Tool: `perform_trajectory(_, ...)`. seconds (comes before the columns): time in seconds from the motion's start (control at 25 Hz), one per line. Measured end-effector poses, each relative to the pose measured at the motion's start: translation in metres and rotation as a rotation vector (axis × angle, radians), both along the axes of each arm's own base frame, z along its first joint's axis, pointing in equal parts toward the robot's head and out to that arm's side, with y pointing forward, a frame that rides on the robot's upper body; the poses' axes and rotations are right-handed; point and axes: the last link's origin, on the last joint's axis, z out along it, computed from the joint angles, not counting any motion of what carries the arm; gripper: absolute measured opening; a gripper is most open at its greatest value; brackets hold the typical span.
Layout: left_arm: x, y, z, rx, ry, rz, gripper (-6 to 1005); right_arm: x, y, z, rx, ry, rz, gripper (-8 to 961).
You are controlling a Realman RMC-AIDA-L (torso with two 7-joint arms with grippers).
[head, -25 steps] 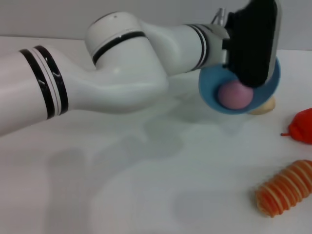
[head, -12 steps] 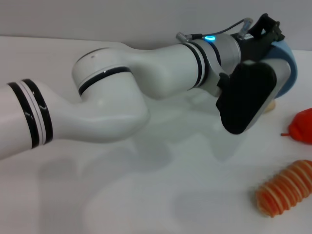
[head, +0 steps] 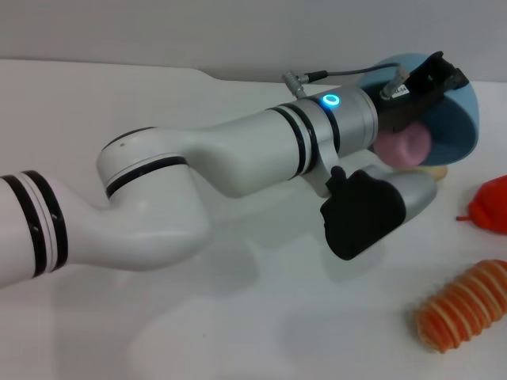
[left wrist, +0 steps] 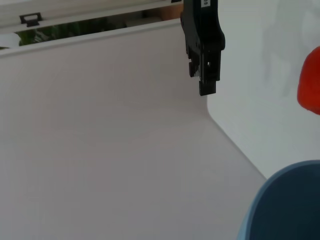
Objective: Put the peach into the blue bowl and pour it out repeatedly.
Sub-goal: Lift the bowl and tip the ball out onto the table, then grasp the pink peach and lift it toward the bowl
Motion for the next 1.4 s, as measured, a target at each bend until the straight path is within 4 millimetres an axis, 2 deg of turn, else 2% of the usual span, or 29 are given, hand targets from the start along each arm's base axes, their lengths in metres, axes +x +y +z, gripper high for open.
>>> perform_trajectory(0.24, -0.006, -0.006, -0.003, 0.008, 0.010, -0.056, -1, -0.002, 0.003, -0.002, -0.001, 0.011, 0.000, 562)
perform_trajectory(0.36, -0.007, -0.001, 0.001, 0.005, -0.042, 0.001, -1, -0.004, 0.004, -0.004, -0.006, 0.016, 0.002, 562)
perform_trajectory(0.52, -0.006, 0.013, 0.011, -0.028, -0.220, 0.217, -1, -0.006, 0.006, -0.009, -0.019, 0.038, 0.004, 561)
perform_trajectory(0.64, -0.013, 0.025, 0.019, -0.057, -0.386, 0.424, 0, -0.009, 0.009, -0.013, -0.044, 0.106, 0.013, 561)
perform_trajectory(0.68, -0.015, 0.027, 0.020, -0.061, -0.411, 0.455, 0, -0.011, 0.011, -0.016, -0.074, 0.136, 0.024, 561)
perform_trajectory(0.76, -0.024, 0.042, 0.032, -0.074, -0.584, 0.646, 0, -0.018, 0.016, -0.024, -0.166, 0.199, 0.065, 561)
perform_trajectory(0.96, -0.047, 0.064, 0.052, -0.101, -0.879, 0.954, 0, -0.053, 0.030, -0.052, -0.514, 0.277, 0.194, 560)
perform_trajectory(1.16, -0.061, 0.068, 0.054, -0.179, -1.049, 1.171, -1, -0.080, 0.041, -0.072, -0.815, 0.293, 0.216, 559)
perform_trajectory(1.4, -0.069, 0.069, 0.051, -0.300, -1.201, 1.447, 0, -0.095, 0.052, -0.077, -1.024, 0.288, 0.134, 559)
